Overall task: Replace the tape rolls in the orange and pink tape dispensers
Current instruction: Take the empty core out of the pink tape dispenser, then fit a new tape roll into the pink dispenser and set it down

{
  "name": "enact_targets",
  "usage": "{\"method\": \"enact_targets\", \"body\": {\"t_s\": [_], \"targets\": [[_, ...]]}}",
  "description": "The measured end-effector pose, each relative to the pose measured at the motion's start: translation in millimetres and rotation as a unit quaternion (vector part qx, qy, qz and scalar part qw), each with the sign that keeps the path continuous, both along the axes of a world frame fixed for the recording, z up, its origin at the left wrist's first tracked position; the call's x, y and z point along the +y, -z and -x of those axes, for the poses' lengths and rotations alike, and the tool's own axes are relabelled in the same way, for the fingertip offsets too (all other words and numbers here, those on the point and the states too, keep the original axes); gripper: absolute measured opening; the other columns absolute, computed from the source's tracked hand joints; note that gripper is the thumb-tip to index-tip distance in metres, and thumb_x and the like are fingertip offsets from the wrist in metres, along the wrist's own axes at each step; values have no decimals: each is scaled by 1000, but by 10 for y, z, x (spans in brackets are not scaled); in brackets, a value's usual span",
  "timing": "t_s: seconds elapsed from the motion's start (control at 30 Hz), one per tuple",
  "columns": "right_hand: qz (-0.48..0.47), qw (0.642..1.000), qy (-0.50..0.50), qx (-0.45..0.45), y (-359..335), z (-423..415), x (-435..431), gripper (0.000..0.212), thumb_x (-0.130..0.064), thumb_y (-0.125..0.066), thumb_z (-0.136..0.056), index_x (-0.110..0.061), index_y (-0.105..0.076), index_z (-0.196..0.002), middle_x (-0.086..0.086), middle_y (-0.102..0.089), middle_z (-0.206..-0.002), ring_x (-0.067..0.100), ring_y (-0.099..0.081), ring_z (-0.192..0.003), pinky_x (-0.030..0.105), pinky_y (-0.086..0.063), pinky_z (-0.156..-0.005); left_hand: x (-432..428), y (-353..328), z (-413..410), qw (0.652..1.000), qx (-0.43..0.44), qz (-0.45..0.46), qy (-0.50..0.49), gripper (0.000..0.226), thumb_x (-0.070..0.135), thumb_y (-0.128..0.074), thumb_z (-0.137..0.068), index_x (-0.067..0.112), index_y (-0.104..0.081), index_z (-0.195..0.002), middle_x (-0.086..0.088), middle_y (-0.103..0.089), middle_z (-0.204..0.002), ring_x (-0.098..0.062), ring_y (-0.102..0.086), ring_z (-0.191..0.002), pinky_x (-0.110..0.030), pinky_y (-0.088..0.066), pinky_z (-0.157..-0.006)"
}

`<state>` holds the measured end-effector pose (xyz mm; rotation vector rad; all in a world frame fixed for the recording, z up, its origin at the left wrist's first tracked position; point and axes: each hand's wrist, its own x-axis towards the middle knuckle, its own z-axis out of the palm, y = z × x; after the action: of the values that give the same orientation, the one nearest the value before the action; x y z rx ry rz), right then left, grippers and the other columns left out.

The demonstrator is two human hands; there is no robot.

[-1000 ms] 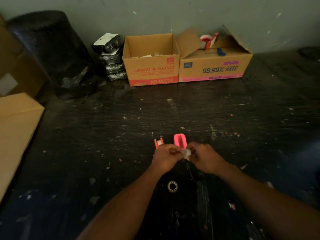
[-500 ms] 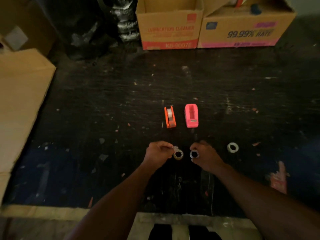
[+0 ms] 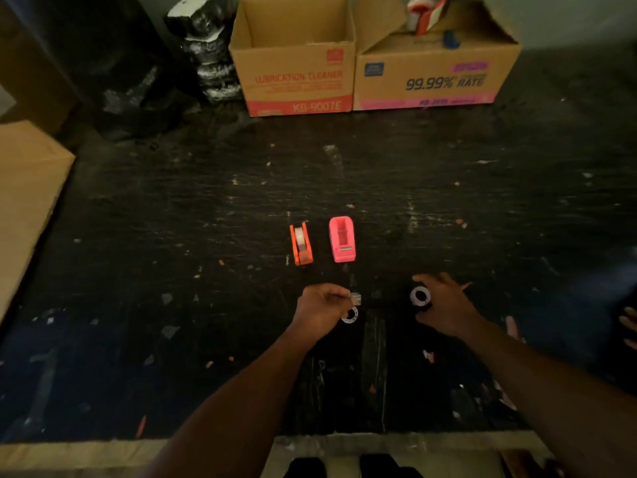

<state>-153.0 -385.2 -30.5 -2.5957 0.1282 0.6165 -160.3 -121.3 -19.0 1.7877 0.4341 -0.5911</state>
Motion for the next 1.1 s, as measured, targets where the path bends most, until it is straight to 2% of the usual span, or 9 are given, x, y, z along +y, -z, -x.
{"method": "enact_targets", "body": {"t_s": [0.1,0.27,0.4,0.47,0.57,0.73,0.9,1.03,1.1], "targets": [[-22,1000,-15,7,76,28,-28,75,-16,-84,-69,-20,-55,-138,17,-50,-134,34,-55,-123,42,-44,-108,-88,39,56,1000,15,-2,3,11,16,-79,-84,24,-78,-92,-1,-80,-90,-10,-72,-78,-18,-50,-63],[-6,999,-37,-22,142,-18,37,35,-16,-77,-79,-29,-64,-108,6,-63,-117,23,-60,-109,38,-51,-94,-147,-19,102,1000,23,2,-5,12,16,-77,-86,26,-76,-94,0,-79,-92,-6,-73,-75,-19,-51,-63],[-53,998,-46,3,48,-39,-16,22,-22,-75,-82,-33,-62,-95,0,-66,-104,16,-63,-97,32,-52,-83,-204,-105,95,1000,6,5,-14,14,14,-76,-86,26,-75,-94,-1,-79,-97,-11,-75,-85,-22,-55,-70],[-118,993,-14,1,-29,-71,-27,23,-24,-77,-81,-27,-67,-102,-2,-71,-98,13,-67,-92,30,-53,-82,-248,-168,63,1000,0,8,-21,14,14,-76,-86,26,-75,-92,-1,-79,-98,-13,-76,-87,-25,-56,-73],[-232,971,59,0,-216,-163,70,28,-14,-80,-80,-23,-70,-105,5,-76,-94,14,-69,-79,31,-56,-74,-309,-286,-1,999,-18,19,-32,13,12,-76,-87,25,-74,-92,-3,-79,-99,-12,-75,-79,-20,-54,-65],[-384,917,94,43,-626,-291,338,29,3,-68,-88,-20,-65,-105,8,-73,-94,17,-70,-75,29,-57,-68,-312,-498,-100,996,-58,36,-54,17,12,-75,-88,11,-73,-106,-7,-76,-95,-9,-70,-67,-13,-52,-56],[-432,896,97,39,-827,-326,573,28,4,-66,-89,-18,-65,-106,4,-75,-89,15,-73,-73,29,-59,-69,-211,-631,-194,996,-71,48,-30,17,15,-73,-91,15,-71,-108,-3,-76,-95,-11,-72,-73,-23,-55,-70],[-441,890,109,33,-908,-337,713,28,2,-67,-89,-20,-66,-106,3,-77,-92,19,-74,-82,33,-59,-74,-141,-704,-300,994,-91,55,-18,10,12,-69,-94,21,-69,-99,-3,-75,-96,-13,-72,-76,-30,-57,-78],[-442,888,121,34,-923,-356,758,28,0,-68,-88,-19,-67,-108,6,-77,-95,21,-75,-85,36,-60,-77,-115,-714,-345,994,-97,48,-5,11,11,-67,-95,16,-70,-104,-8,-77,-103,-15,-72,-78,-31,-58,-80]]}}
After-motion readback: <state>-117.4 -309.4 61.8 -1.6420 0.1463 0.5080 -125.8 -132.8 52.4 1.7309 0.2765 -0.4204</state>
